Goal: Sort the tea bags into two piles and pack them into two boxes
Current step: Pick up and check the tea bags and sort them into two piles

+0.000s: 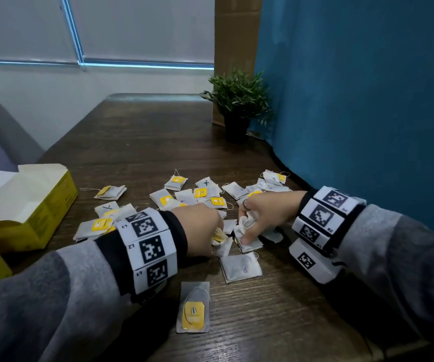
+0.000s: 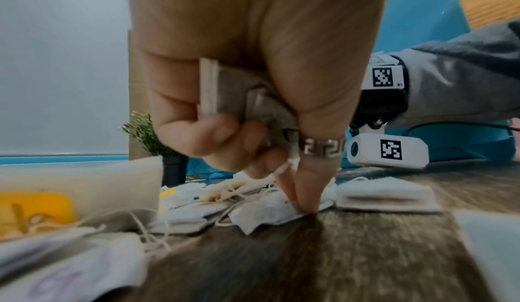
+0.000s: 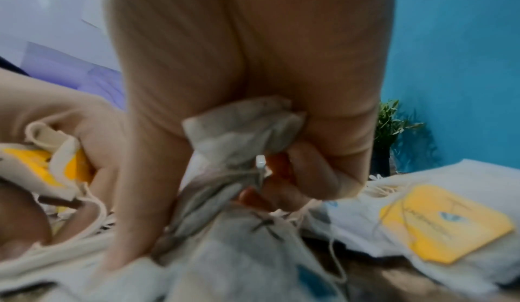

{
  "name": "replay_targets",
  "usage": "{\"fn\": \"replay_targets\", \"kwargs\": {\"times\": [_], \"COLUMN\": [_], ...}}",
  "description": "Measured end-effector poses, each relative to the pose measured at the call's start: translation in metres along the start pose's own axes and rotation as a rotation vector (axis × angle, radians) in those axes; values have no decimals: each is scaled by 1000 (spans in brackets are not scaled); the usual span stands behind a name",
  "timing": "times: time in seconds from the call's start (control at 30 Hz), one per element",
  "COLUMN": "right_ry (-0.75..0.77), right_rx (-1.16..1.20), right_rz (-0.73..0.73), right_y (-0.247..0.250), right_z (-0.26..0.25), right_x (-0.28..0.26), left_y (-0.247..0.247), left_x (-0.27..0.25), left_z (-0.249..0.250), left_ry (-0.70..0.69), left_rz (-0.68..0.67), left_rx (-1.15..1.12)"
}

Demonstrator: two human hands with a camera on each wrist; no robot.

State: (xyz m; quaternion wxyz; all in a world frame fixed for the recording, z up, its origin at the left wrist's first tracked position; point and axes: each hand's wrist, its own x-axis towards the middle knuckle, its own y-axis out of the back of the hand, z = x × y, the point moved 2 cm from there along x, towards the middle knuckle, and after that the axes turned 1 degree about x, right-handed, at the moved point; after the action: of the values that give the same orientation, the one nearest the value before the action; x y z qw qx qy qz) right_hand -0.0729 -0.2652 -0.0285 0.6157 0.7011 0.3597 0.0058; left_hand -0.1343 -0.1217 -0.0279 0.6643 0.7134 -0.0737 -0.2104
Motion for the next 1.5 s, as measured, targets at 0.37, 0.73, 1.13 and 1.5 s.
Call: {"fn": "replay_targets", "kwargs": {"times": [0.37, 0.73, 1.13, 1.5], "right_ry": [157, 211, 482, 302], "right_rx": [611, 981, 1290, 1455], "right_rz": [435, 411, 99, 499], "right_y": [39, 27, 21, 33], "right_z": [11, 10, 0, 12], "right_x": [-36, -37, -52, -50], "left_y": [1, -2, 29, 26], "left_x": [-4, 6, -19, -12], "left_z": [-4, -2, -36, -9], "left_ry": [-15, -7, 4, 57], "left_rz": [-61, -52, -110, 61], "left_rx": [18, 3, -1397, -870]}}
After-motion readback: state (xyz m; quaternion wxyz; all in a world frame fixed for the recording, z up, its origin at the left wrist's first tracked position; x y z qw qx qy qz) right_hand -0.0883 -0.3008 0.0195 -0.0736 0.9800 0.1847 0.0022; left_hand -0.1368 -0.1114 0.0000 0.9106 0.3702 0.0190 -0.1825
